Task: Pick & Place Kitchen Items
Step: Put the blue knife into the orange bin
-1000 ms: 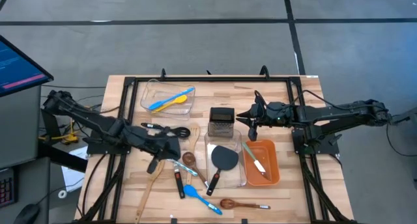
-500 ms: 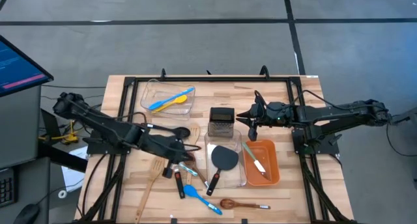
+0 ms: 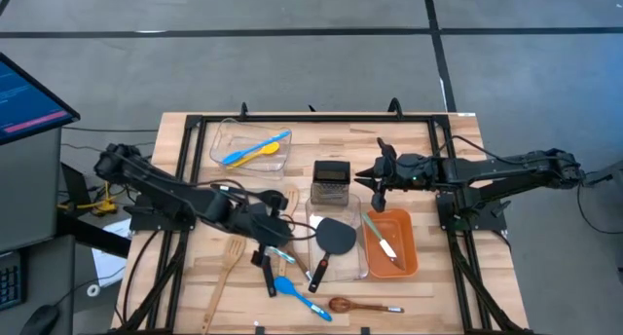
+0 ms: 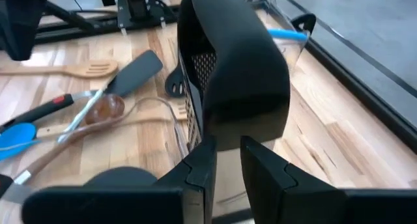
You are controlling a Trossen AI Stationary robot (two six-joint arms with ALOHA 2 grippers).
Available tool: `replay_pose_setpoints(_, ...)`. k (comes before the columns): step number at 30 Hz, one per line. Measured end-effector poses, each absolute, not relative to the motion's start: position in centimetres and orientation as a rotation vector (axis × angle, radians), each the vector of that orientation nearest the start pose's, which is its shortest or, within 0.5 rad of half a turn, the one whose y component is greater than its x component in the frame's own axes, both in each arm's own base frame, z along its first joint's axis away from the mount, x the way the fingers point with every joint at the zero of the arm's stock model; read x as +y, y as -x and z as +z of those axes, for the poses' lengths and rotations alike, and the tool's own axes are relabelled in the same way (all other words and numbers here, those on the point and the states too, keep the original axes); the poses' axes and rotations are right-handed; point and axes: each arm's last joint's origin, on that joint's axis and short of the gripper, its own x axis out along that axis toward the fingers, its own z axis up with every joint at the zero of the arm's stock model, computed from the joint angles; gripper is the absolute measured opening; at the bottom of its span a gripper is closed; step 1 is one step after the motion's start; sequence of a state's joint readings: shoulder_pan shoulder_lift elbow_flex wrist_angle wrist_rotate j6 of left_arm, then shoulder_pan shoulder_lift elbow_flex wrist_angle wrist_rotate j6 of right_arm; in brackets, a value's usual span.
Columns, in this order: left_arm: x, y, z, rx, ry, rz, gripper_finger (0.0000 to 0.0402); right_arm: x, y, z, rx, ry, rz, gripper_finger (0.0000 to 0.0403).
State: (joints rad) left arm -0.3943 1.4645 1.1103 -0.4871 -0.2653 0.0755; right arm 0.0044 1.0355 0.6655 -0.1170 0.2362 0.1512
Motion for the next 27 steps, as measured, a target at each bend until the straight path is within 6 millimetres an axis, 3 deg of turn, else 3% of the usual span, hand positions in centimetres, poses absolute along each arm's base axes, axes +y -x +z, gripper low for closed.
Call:
replay_pose_setpoints(13,-12.8,-26.9,25.2,0.922,-0.375,-0.196,0.0003,-0.6,-22.0,25.2,0.475,-0.087,-0.264,0.0063)
replay_pose_setpoints(22,-12.1,-25.8,22.2,1.016,-0.35,-0.153,0.0003,-0.6,-22.0,25.2,0.476,-0.087,-0.263,0.0063)
replay_pose_setpoints(27,-11.9,-25.5,21.6,1.033,-0.313,-0.126,0.001,-0.6,-22.0,25.2,0.475,-0.087,-0.263,0.0063)
